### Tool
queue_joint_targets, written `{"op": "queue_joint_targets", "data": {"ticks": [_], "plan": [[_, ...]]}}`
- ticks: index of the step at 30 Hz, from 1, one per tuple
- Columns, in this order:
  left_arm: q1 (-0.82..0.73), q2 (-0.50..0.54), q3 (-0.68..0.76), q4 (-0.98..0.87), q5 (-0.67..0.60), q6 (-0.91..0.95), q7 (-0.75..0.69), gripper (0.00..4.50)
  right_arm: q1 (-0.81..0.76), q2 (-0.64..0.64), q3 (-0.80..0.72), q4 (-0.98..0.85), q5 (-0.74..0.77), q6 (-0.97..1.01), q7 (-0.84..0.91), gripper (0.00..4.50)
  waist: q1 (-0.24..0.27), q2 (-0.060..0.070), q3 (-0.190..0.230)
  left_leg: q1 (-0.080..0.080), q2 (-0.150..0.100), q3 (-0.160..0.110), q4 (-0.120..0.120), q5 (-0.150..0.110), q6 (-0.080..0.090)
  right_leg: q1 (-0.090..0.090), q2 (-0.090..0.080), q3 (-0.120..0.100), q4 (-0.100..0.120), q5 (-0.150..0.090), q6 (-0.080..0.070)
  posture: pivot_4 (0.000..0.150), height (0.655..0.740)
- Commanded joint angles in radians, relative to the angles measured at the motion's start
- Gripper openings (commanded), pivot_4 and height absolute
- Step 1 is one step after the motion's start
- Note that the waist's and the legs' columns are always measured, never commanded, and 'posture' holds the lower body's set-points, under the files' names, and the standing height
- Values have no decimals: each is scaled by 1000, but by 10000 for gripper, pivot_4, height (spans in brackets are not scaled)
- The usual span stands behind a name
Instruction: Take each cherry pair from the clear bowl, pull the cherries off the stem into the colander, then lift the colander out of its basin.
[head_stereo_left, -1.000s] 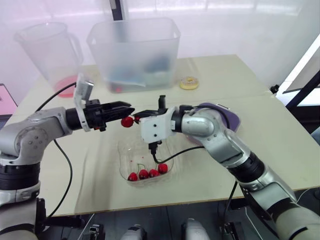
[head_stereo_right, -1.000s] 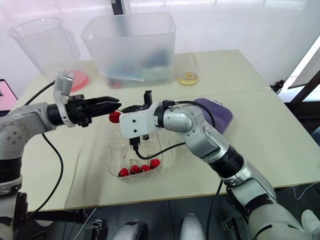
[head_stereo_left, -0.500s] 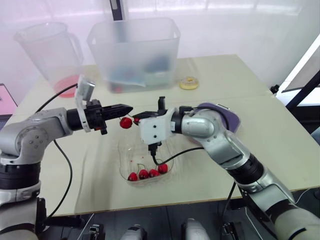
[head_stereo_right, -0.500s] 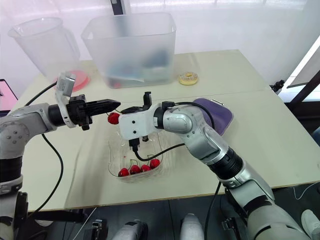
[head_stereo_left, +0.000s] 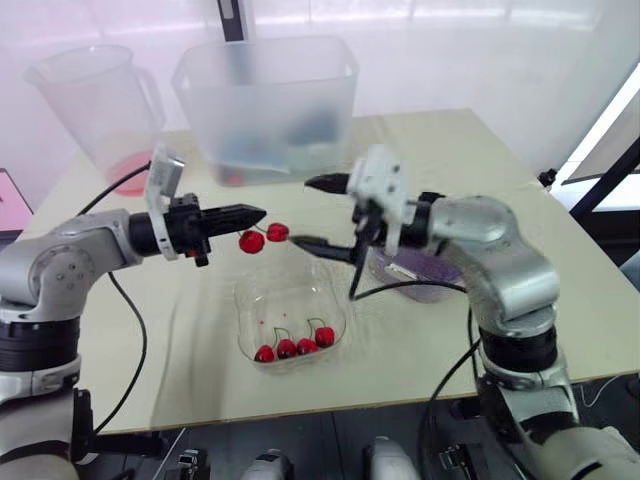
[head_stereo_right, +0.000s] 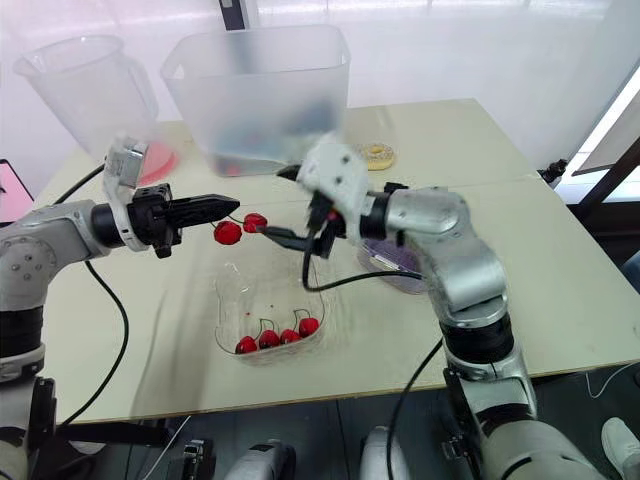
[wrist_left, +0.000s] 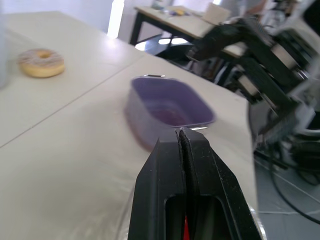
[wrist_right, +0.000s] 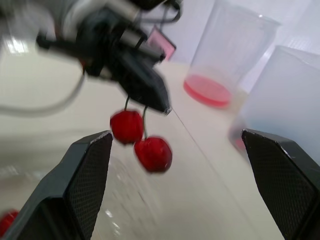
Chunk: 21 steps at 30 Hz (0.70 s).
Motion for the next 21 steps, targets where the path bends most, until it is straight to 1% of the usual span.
{"op": "queue_joint_targets", "data": {"ticks": [1, 3, 6, 10, 15, 16, 18, 20, 21], "plan": [[-24, 4, 20, -44, -81, 47, -36, 0, -65, -50, -76, 24, 245, 209, 88, 43965, 0, 0, 0, 0, 0, 0, 0, 0, 0, 0, 0, 0, 0, 0, 0, 1500, 7400], [-33, -4, 17, -57, -119, 79, -38, 0, -63, -65, -75, 40, 291, 226, 81, 43965, 1, 0, 0, 0, 0, -1, 0, 0, 0, 0, 0, 0, 0, 0, 0, 1500, 7400], [-38, -7, 5, -79, -141, 100, -39, 0, -53, -96, -44, 52, 318, 200, 82, 43965, 1, 0, 0, 0, 0, 0, 0, 0, 0, 0, 0, 0, 0, 0, 0, 1500, 7400], [-43, -15, 1, -87, -148, 104, -30, 0, -47, -103, 32, 73, 289, 124, 60, 43965, 0, 0, 0, 0, 0, 0, 1, 0, 0, 0, 0, 0, 0, 0, 0, 1500, 7400], [-46, -18, -1, -91, -149, 105, -20, 0, -33, -105, 86, 89, 286, 77, 33, 43965, 0, 0, 0, 0, 0, 0, 1, 0, 0, 0, 0, 0, 0, 0, 0, 1500, 7400], [-47, -15, 0, -90, -151, 109, -20, 0, -30, -104, 92, 90, 283, 68, 22, 41597, 1, 0, 0, 0, 0, 0, 1, 0, 0, 0, 0, 0, 0, 0, 0, 1500, 7400], [-49, -3, -1, -86, -151, 116, -31, 0, -22, -100, 87, 90, 300, 68, 8, 35247, 2, 0, 0, 0, 0, 0, 1, 0, 0, 0, -1, 0, 0, 0, 0, 1500, 7400], [-52, 3, -2, -82, -145, 115, -37, 0, -17, -103, 85, 87, 309, 66, -1, 25571, 1, 0, 0, 0, 0, 0, 1, 0, 0, 0, -1, 0, 0, 0, 0, 1500, 7400], [-56, 3, -2, -76, -143, 114, -38, 0, -15, -106, 86, 85, 311, 65, -4, 22026, 1, 0, 0, 0, 0, 0, 1, 0, 0, 0, -1, 0, 0, 0, 0, 1500, 7400]]}}
